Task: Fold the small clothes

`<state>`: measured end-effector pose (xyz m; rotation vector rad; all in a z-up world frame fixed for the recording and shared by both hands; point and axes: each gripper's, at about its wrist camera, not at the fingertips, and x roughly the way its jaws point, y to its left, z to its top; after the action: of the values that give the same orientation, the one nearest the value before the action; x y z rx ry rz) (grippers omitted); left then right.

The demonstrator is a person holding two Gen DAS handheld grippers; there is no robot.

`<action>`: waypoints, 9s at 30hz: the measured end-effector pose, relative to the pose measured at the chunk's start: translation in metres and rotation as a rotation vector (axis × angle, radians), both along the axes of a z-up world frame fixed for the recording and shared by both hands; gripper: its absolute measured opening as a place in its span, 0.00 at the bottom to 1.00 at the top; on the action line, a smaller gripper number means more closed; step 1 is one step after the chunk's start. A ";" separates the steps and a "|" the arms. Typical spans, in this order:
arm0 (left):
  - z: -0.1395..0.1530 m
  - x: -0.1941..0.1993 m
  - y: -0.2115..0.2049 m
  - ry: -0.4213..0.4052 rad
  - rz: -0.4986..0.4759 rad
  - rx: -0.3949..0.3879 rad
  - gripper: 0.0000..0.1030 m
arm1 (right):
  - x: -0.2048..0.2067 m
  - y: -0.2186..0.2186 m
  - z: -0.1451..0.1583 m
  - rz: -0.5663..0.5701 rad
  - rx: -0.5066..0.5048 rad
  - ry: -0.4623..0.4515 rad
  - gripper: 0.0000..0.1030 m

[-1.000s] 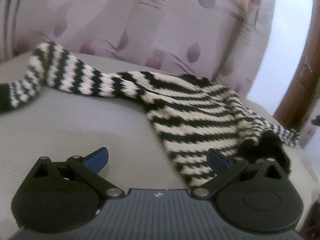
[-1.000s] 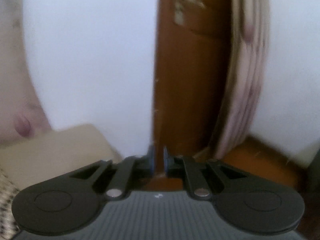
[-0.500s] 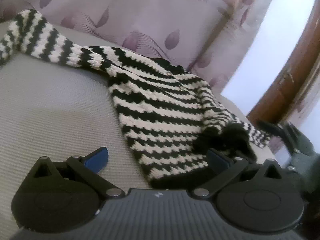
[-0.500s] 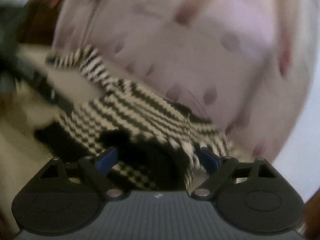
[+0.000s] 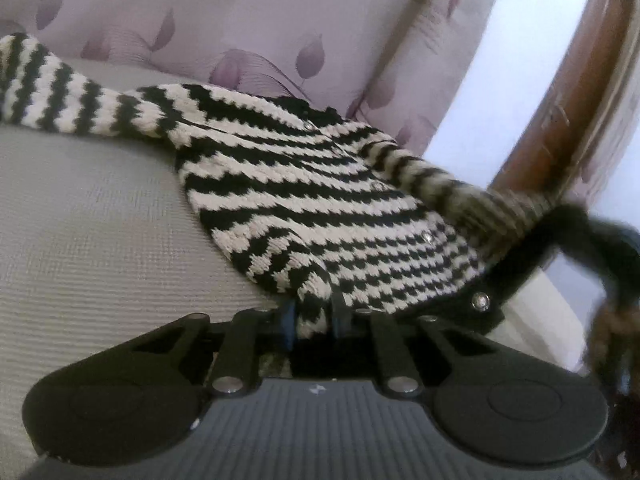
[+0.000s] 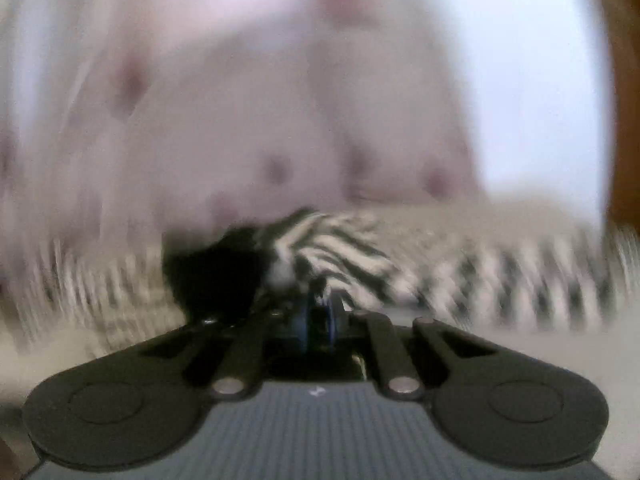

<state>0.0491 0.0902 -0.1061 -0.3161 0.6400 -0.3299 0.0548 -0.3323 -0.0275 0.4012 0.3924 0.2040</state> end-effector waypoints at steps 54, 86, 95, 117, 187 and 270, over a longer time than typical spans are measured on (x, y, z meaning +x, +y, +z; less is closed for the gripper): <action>0.094 -0.088 0.116 -0.174 0.300 0.054 0.91 | -0.063 -0.117 -0.015 0.015 0.277 0.227 0.77; 0.009 0.010 0.048 -0.075 0.123 -0.096 0.99 | 0.113 -0.362 -0.070 -0.604 0.325 0.245 0.21; 0.015 -0.003 0.043 -0.124 0.143 -0.091 0.99 | 0.027 -0.275 -0.041 -0.424 0.359 -0.044 0.35; 0.019 0.030 0.260 0.020 0.719 0.018 0.97 | -0.024 0.041 -0.056 0.339 -0.191 0.148 0.84; 0.004 0.062 0.024 -0.070 0.153 -0.133 1.00 | 0.055 -0.391 -0.108 -0.579 0.760 0.369 0.88; 0.045 -0.028 0.175 -0.183 0.523 -0.351 1.00 | 0.030 0.073 -0.027 0.319 -0.202 0.021 0.88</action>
<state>0.0215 0.2651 -0.0607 -0.7626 0.2981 0.0364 0.0851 -0.2591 -0.0545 0.1401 0.4923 0.4672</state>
